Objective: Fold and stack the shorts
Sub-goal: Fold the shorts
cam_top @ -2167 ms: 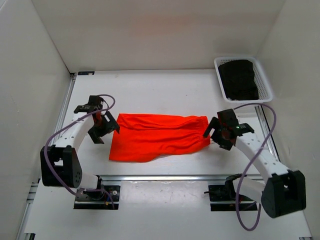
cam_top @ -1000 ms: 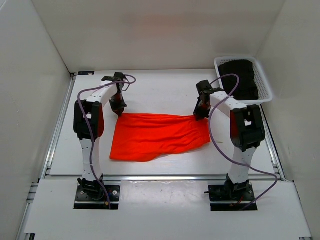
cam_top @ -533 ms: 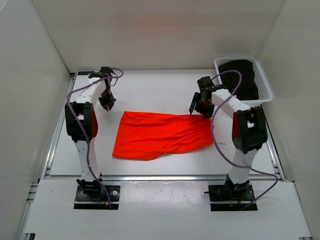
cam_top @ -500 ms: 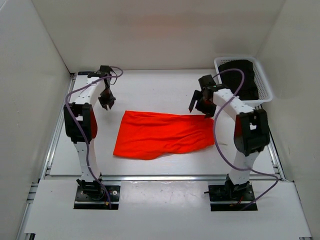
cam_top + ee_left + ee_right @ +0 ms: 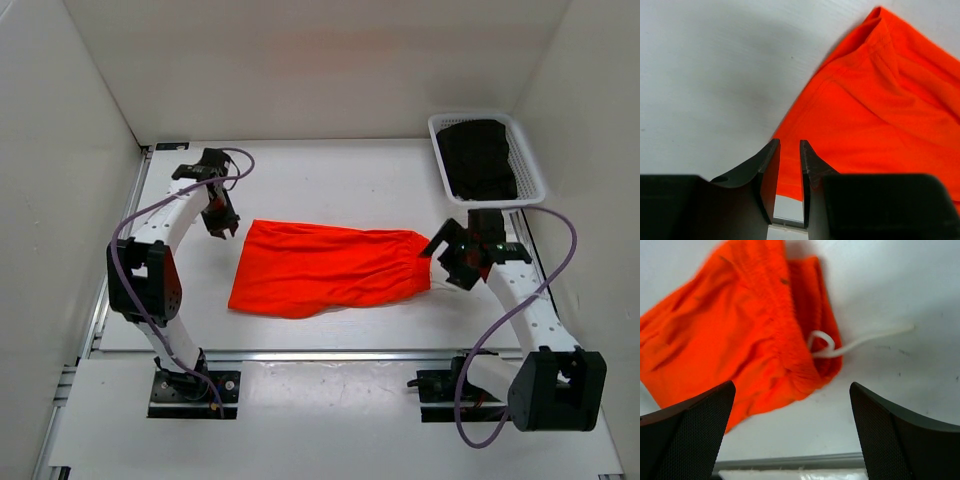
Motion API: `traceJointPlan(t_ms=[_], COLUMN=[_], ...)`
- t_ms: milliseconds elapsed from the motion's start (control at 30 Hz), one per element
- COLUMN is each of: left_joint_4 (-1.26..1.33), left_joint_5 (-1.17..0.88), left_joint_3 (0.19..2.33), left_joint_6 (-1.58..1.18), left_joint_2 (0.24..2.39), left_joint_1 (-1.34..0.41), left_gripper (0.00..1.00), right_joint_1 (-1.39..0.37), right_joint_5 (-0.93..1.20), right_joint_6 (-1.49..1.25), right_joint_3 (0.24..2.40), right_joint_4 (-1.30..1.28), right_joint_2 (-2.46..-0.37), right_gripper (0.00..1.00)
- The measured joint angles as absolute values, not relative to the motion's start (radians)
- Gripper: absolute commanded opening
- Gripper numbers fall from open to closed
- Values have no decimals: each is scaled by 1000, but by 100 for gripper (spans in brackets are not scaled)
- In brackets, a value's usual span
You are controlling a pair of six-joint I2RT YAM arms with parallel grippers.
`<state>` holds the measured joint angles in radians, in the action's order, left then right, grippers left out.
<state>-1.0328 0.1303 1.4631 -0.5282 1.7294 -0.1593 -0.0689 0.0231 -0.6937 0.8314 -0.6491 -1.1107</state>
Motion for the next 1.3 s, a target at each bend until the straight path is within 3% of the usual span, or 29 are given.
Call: traceJointPlan(t_ms=[167,400,667,767,867,900,1033,1067,1300], left_joint_4=[-1028,-1018,-1018,-1017,-1016,-1016,-994,-991,-973], left_joint_5=[118,118,119,121,120,120,110,109,89], left_joint_3=[1448,1449,1449,1449,1448,1447,1402,1383,1305], left_joint_6=[-532,-532,-532,-533,-542,-543,-548,-550,-557], left_joint_2=[1747,1747,1747,1747,1747,1747,1747,1747,1755], left_joint_1=[-190,-194,-197,-197,-196,-195,-175,-165,-139], left_gripper=[34,34,34,34,34,34,34,34,31], right_joint_1=[41,66,86,90,90,91,90,89,86], right_joint_5=[192,316,326,343,332,330,286,271,165], right_joint_6=[-770,-864,-915,-938,-941,-941,-900,-883,-741], right_joint_3=[636,533,493,495,504,508,531,545,705], right_joint_4=[-552,-410,-224,-143,-91,-78,-80,-91,-236], right_joint_2=[-1069,-1103,-1246,-1300,-1348,-1362,-1386,-1386,-1384], right_gripper=[98,97,84,73,53,35,4,1,0])
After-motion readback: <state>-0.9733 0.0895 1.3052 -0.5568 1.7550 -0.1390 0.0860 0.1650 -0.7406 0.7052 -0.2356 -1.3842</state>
